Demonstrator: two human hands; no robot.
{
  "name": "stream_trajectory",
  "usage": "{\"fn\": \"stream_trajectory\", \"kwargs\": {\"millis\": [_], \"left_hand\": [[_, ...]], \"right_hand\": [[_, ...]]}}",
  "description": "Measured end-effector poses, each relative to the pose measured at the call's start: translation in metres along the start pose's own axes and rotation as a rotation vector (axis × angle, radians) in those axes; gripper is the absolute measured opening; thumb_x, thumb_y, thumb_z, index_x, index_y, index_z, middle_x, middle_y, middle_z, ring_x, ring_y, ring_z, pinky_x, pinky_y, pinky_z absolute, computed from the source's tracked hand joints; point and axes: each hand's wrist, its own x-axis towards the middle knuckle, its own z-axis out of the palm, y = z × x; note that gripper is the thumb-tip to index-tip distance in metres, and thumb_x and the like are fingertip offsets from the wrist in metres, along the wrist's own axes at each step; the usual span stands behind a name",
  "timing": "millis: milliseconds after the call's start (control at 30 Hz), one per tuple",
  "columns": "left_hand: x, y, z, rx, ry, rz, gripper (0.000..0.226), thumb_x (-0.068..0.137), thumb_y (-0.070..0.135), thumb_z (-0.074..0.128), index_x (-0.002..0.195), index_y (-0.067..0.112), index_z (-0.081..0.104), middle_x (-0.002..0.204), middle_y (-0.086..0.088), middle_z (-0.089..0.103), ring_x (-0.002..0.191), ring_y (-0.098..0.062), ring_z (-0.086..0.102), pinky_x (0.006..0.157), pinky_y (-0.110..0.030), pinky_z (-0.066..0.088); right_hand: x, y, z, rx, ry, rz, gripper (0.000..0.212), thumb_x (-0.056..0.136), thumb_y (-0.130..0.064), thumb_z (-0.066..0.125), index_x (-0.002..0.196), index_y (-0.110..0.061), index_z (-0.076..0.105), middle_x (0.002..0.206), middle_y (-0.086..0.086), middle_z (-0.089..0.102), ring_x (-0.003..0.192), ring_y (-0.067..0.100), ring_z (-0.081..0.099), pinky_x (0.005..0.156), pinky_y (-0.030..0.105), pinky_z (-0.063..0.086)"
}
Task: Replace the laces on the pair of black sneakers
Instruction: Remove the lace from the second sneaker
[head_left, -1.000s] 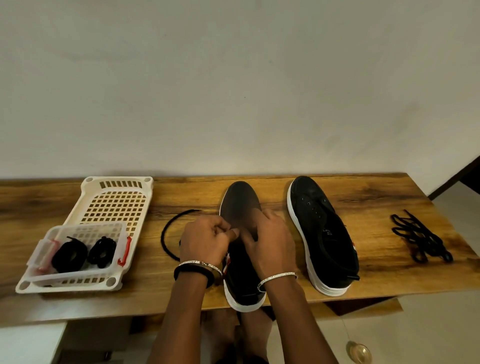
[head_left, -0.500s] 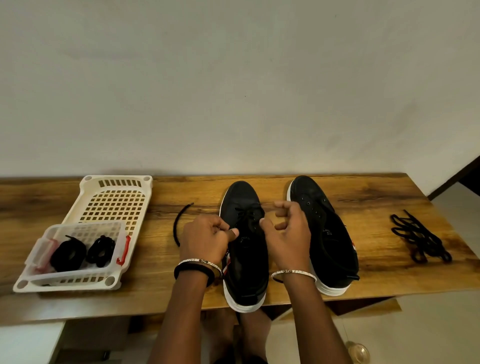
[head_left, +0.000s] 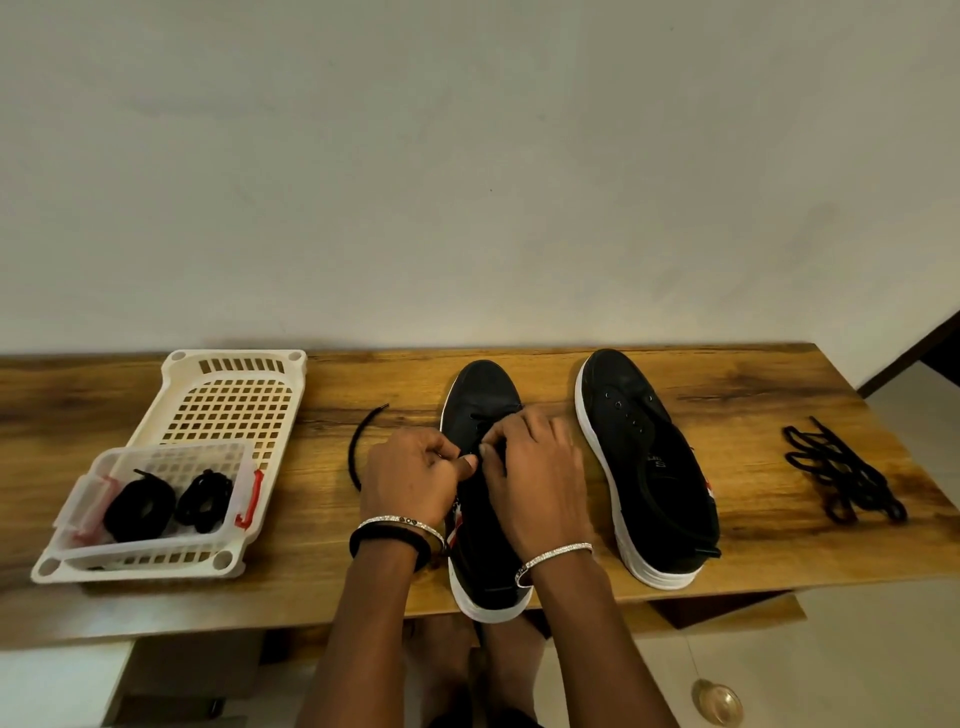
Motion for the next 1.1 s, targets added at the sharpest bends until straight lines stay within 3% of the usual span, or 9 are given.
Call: {"fn": "stream_trajectory", "kwargs": {"millis": [333, 400, 467, 500, 567, 700, 833, 933, 1100], "left_hand": [[0.001, -0.002, 0.0, 0.008, 0.001, 0.008, 0.016, 0.074, 0.024, 0.083, 0.066, 0.023, 0.07, 0.055, 0.002, 0.067, 0.055, -0.021, 0.068, 0.06, -0.044, 0.06], [0.002, -0.003, 0.0, 0.007, -0.004, 0.002, 0.016, 0.073, 0.026, 0.084, 0.067, 0.024, 0.069, 0.055, 0.003, 0.067, 0.056, -0.019, 0.068, 0.062, -0.043, 0.06], [0.002, -0.003, 0.0, -0.005, -0.014, -0.001, 0.018, 0.072, 0.029, 0.084, 0.066, 0.024, 0.068, 0.055, 0.004, 0.067, 0.057, -0.019, 0.068, 0.063, -0.044, 0.06], [0.001, -0.003, 0.0, -0.01, -0.017, -0.002, 0.019, 0.072, 0.029, 0.085, 0.065, 0.024, 0.068, 0.055, 0.003, 0.067, 0.057, -0.019, 0.068, 0.063, -0.044, 0.06], [0.001, -0.003, -0.001, -0.015, -0.017, -0.006, 0.02, 0.072, 0.029, 0.085, 0.064, 0.023, 0.067, 0.055, 0.002, 0.067, 0.056, -0.02, 0.068, 0.063, -0.044, 0.06], [0.001, -0.002, 0.0, -0.019, -0.011, -0.016, 0.019, 0.071, 0.028, 0.085, 0.065, 0.022, 0.068, 0.055, 0.001, 0.067, 0.055, -0.021, 0.068, 0.062, -0.045, 0.06], [0.001, -0.002, 0.0, -0.003, -0.007, -0.007, 0.018, 0.072, 0.027, 0.084, 0.063, 0.023, 0.068, 0.055, 0.002, 0.067, 0.056, -0.02, 0.068, 0.061, -0.045, 0.06], [0.002, -0.002, 0.0, -0.001, -0.009, -0.012, 0.018, 0.072, 0.027, 0.084, 0.064, 0.023, 0.069, 0.055, 0.003, 0.067, 0.057, -0.02, 0.068, 0.061, -0.045, 0.06], [0.001, -0.001, 0.0, 0.007, -0.015, -0.011, 0.017, 0.072, 0.027, 0.084, 0.065, 0.023, 0.069, 0.056, 0.004, 0.067, 0.057, -0.019, 0.068, 0.062, -0.043, 0.06]], "right_hand": [[0.0, -0.002, 0.005, 0.059, 0.038, 0.031, 0.007, 0.096, -0.03, 0.057, 0.101, -0.027, 0.06, 0.113, -0.007, 0.055, 0.108, 0.017, 0.048, 0.089, 0.039, 0.041], [0.004, -0.003, 0.005, 0.455, 0.145, 0.236, 0.003, 0.096, -0.025, 0.058, 0.093, -0.025, 0.059, 0.103, -0.007, 0.058, 0.1, 0.015, 0.053, 0.086, 0.039, 0.046], [0.011, 0.003, -0.001, 0.973, 0.215, 0.611, 0.007, 0.096, -0.02, 0.058, 0.09, -0.022, 0.06, 0.093, -0.001, 0.064, 0.087, 0.017, 0.06, 0.08, 0.038, 0.05], [0.012, 0.009, -0.002, 1.124, 0.21, 0.78, 0.007, 0.096, -0.019, 0.059, 0.089, -0.021, 0.061, 0.09, 0.003, 0.066, 0.081, 0.017, 0.061, 0.077, 0.038, 0.05], [0.011, 0.024, 0.0, 1.119, 0.15, 0.917, 0.002, 0.09, -0.021, 0.063, 0.091, -0.02, 0.061, 0.091, 0.005, 0.067, 0.077, 0.017, 0.061, 0.077, 0.041, 0.052], [0.008, 0.03, -0.004, 0.802, 0.13, 0.601, 0.044, 0.078, -0.025, 0.078, 0.113, -0.033, 0.054, 0.112, -0.009, 0.055, 0.096, 0.01, 0.059, 0.077, 0.031, 0.054], [0.004, 0.017, -0.006, 0.378, 0.06, 0.085, 0.03, 0.082, -0.028, 0.073, 0.11, -0.033, 0.067, 0.115, -0.011, 0.054, 0.11, 0.013, 0.047, 0.09, 0.031, 0.046], [0.003, 0.011, -0.002, 0.141, -0.054, 0.012, 0.028, 0.085, -0.034, 0.07, 0.113, -0.036, 0.067, 0.118, -0.011, 0.056, 0.113, 0.017, 0.044, 0.093, 0.037, 0.046], [0.001, 0.003, -0.002, 0.021, 0.008, -0.009, 0.012, 0.092, -0.031, 0.066, 0.104, -0.03, 0.068, 0.116, -0.009, 0.06, 0.112, 0.02, 0.047, 0.088, 0.037, 0.04]]}}
